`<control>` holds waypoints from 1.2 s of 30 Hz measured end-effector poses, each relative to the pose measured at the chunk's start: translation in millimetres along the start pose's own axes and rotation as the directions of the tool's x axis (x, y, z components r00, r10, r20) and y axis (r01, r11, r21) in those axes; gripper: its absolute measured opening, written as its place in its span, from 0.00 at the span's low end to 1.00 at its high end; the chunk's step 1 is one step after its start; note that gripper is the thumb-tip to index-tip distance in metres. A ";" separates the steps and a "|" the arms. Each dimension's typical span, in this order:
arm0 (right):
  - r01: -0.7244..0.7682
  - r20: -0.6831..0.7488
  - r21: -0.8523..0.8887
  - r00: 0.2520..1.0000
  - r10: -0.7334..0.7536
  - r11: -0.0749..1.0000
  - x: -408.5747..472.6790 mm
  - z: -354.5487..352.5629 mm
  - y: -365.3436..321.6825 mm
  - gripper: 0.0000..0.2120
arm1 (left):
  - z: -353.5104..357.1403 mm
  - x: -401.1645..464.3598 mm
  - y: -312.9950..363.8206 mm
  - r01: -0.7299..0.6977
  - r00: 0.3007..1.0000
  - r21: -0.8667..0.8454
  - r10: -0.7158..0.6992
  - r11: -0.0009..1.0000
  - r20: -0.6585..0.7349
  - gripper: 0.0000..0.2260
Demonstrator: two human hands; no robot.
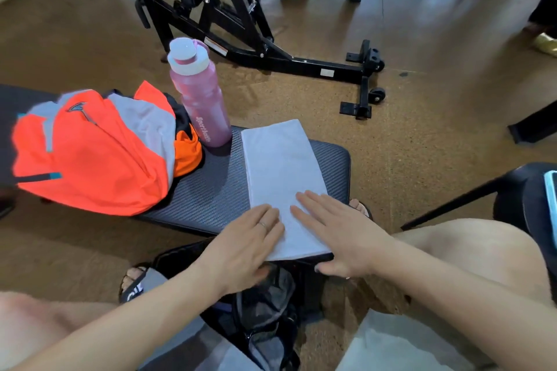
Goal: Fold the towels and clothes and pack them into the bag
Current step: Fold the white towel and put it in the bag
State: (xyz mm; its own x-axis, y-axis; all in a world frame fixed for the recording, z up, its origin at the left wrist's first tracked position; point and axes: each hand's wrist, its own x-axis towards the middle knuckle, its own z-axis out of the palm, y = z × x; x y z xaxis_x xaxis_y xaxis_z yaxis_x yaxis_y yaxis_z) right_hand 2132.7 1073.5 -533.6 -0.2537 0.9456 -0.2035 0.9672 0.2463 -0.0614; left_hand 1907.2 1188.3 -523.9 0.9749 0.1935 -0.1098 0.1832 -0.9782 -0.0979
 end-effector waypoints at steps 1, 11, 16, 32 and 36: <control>-0.011 0.006 -0.018 1.000 0.011 1.000 0.7 -0.1 -0.9 0.54 | 1.1 0.3 0.5 -0.012 1.000 0.016 0.012 1.000 0.009 0.22; -0.031 -0.009 0.068 0.999 0.032 0.997 -7.0 0.2 -3.5 0.42 | 13.5 -18.6 -10.4 -0.101 0.976 0.038 0.106 0.994 -0.190 0.08; 0.000 -0.033 0.088 0.999 0.003 0.996 -10.7 -0.3 -3.6 0.37 | 12.4 -34.0 -24.5 -0.146 0.973 -0.054 0.133 0.988 -0.189 0.13; -0.357 0.144 0.856 0.860 0.490 0.375 17.5 -48.0 8.6 0.24 | -17.9 -7.5 -48.8 0.291 0.897 -0.705 -0.441 0.647 -0.035 0.05; -0.422 0.063 0.815 0.746 0.663 0.397 40.2 -35.3 5.3 0.25 | -4.3 11.4 -50.8 0.390 0.814 -0.760 -0.581 0.519 0.021 0.06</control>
State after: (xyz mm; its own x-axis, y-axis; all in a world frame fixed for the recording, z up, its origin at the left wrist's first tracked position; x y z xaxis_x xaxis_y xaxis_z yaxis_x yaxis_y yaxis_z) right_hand 2127.9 1120.3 -507.7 0.4518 0.8552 -0.2541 0.4847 -0.4744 -0.7349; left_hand 1909.6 1239.9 -516.0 0.6844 0.7271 -0.0535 0.5718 -0.4898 0.6582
